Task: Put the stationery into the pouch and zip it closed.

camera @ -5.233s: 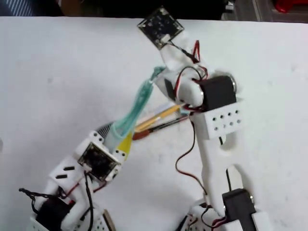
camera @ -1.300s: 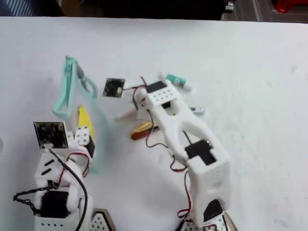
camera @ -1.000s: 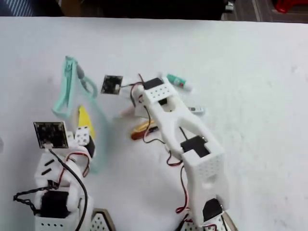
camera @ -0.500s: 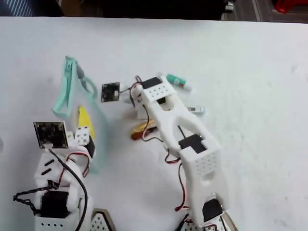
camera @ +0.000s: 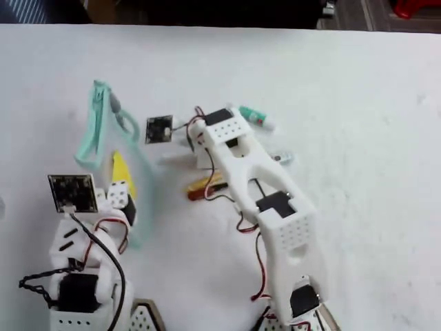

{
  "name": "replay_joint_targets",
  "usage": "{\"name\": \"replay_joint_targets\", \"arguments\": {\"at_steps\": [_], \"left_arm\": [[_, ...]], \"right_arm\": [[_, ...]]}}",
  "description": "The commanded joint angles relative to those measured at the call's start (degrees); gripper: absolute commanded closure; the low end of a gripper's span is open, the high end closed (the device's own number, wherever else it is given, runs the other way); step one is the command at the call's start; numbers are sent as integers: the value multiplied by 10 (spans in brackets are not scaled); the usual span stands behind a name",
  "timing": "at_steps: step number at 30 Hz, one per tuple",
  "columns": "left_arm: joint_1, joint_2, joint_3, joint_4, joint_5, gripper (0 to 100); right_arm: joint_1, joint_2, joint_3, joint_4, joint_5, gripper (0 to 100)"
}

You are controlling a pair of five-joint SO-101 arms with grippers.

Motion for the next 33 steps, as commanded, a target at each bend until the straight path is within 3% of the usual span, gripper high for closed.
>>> {"name": "replay_joint_targets", "arguments": {"at_steps": [1, 9, 20, 28, 33], "left_arm": [[-1, -6, -16, 1, 3, 976], [0, -6, -12, 1, 0, 978], [133, -6, -25, -10, -55, 978], [178, -6, -17, -52, -58, 977], [182, -6, 2, -57, -59, 976]], "right_arm": [[22, 1, 2, -11, -65, 982], [57, -4, 2, -62, -177, 982], [88, -139, 6, -8, -438, 982], [138, -281, 4, 41, -519, 982], [124, -424, 3, 51, -529, 982]]}}
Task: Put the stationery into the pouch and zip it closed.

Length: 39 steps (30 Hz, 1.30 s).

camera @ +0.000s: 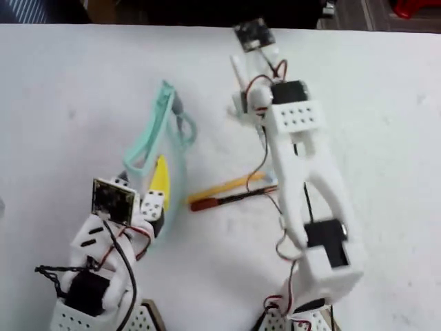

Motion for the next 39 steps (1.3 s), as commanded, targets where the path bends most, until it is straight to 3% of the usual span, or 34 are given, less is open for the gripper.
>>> {"name": "replay_joint_targets", "arguments": {"at_steps": [1, 7, 12, 18, 23, 28, 32, 39], "left_arm": [[11, -6, -5, -21, -8, 976], [12, -6, -1, -16, -8, 965], [12, -6, -5, 22, -4, 807], [11, -6, -35, 74, -4, 797], [11, -6, -36, 86, -5, 801], [12, -6, -35, 93, -4, 801], [12, -6, -35, 93, -4, 801], [12, -6, -34, 93, -5, 801]], "right_arm": [[-22, -140, -8, 3, -4, 982], [-125, -285, -8, 6, -7, 982], [-217, -362, -1, 12, -6, 982], [-236, -407, 75, -38, -15, 982], [-262, -489, 147, -80, -94, 982], [-333, -589, 305, -235, -101, 982], [-342, -627, 426, -399, -101, 982], [-341, -635, 433, -444, -101, 983]]}}
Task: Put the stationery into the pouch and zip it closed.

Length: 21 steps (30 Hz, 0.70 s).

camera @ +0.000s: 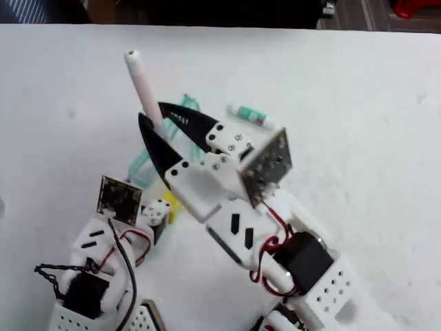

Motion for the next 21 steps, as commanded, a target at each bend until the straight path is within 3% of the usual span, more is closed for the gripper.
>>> {"name": "replay_joint_targets", "arguments": {"at_steps": [1, 7, 14, 21], "left_arm": [[7, -2, -26, 5, 0, 801], [7, -2, -16, 2, -2, 801], [6, -2, -16, 1, -3, 801], [4, -2, -16, 1, -3, 801]], "right_arm": [[-6, -8, -25, -24, -5, 983], [-3, 28, -31, -32, -2, 983], [38, 131, -33, -109, -5, 983], [38, 113, -29, -20, -5, 983]]}}
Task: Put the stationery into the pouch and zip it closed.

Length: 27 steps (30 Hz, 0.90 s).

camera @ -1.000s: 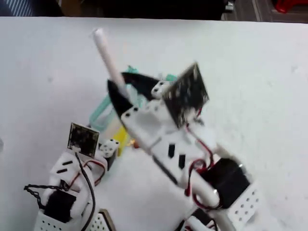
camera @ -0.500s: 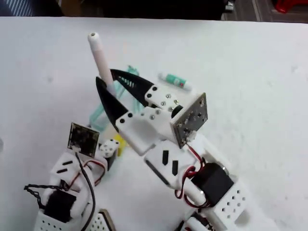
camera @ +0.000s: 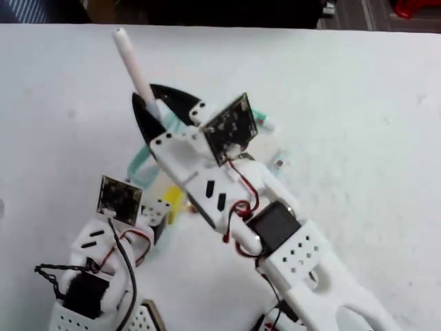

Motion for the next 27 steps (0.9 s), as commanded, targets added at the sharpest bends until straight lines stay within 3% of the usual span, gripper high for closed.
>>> {"name": "replay_joint_targets", "arguments": {"at_steps": [1, 8, 14, 27], "left_arm": [[5, -2, -16, 1, -3, 801], [4, -2, -16, 1, -3, 801], [4, -2, -16, 1, -3, 801], [4, -2, -15, 1, -3, 801]], "right_arm": [[3, -29, -25, 43, -5, 983], [3, -72, -25, 72, -5, 962], [-4, -73, -28, 96, -5, 770], [-15, -95, -52, 136, -1, 769]]}}
